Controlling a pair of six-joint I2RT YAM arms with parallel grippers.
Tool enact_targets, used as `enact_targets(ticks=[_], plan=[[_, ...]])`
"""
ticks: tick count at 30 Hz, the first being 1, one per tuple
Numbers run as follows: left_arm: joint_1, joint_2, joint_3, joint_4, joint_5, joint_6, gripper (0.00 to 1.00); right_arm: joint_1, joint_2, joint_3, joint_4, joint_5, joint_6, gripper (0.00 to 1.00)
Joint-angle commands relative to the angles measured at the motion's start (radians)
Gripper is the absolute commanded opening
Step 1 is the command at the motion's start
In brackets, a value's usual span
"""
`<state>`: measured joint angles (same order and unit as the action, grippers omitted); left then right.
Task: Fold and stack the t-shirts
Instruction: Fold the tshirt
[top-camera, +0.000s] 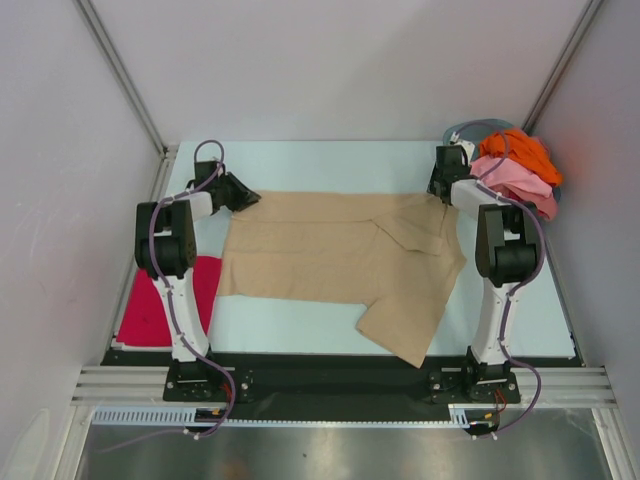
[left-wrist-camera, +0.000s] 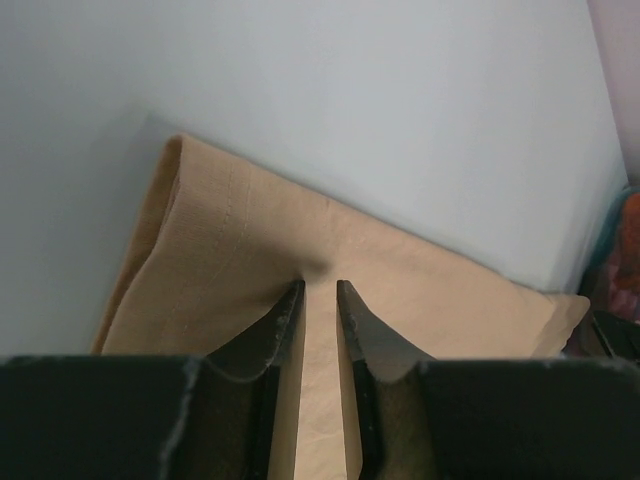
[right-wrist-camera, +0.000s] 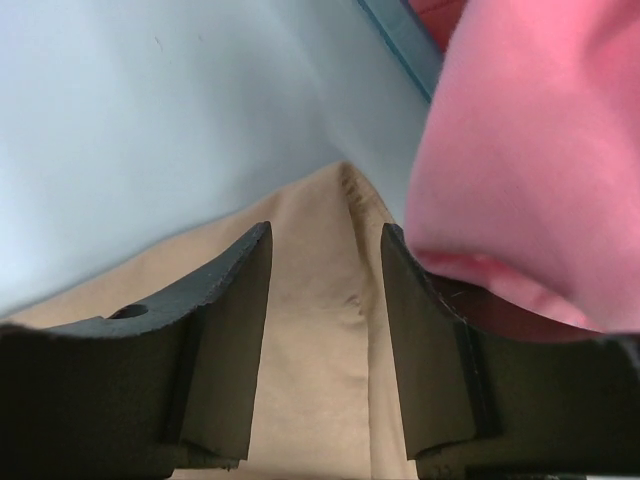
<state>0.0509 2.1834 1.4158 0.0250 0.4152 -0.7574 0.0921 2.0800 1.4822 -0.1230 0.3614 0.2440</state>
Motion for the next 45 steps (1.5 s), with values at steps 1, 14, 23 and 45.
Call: enact_targets(ticks=[1,14,23,45], plan=[[0.003,0.007,0.032,0.027,0.013,-0.016,0.24,-0.008,0.041,0.066,-0.013,0.039,0.018,0.52],[0.018,0.012,0.049,-0.005,-0.030,0.030,0.22,-0.045,0.133,0.125,-0.049,0.157,-0.047,0.00],[0.007,-0.189,0.051,-0.132,-0.153,0.119,0.36,0.026,0.085,0.162,-0.112,0.287,-0.143,0.65],[-0.445,-1.226,-0.840,-0.140,-0.268,0.014,0.50,0.328,-0.543,-0.625,-0.011,-0.035,0.116,0.29]])
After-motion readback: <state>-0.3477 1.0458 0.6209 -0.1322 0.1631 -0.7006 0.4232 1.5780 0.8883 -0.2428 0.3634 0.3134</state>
